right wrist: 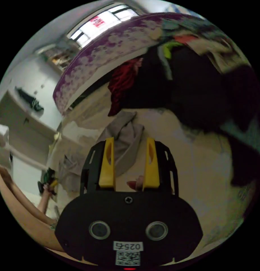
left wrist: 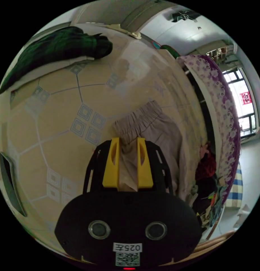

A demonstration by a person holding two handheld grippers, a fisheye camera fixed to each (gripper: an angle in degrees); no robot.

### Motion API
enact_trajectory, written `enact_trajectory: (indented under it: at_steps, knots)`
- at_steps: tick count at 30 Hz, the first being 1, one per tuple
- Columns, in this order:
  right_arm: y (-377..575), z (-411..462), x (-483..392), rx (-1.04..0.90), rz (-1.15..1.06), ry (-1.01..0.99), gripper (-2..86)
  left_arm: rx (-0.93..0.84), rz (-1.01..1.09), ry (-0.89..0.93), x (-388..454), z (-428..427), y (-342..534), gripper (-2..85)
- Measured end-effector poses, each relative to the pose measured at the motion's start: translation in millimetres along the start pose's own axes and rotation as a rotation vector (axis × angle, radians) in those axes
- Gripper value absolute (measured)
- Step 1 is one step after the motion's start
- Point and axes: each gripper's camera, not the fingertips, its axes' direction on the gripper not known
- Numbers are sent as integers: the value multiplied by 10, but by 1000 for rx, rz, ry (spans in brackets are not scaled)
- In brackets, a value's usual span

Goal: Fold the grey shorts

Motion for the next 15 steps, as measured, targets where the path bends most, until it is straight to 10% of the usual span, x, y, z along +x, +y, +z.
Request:
enact_trajectory:
  at_steps: [10, 15]
  knots:
    - [-733, 878, -1373, -361, -621, 141, 224, -25, -40, 121, -381, -348, -284, 29]
    - [-1149, 1537, -1274, -481, -541, 90, 215, -1, 15, 42, -316, -617, -322, 13]
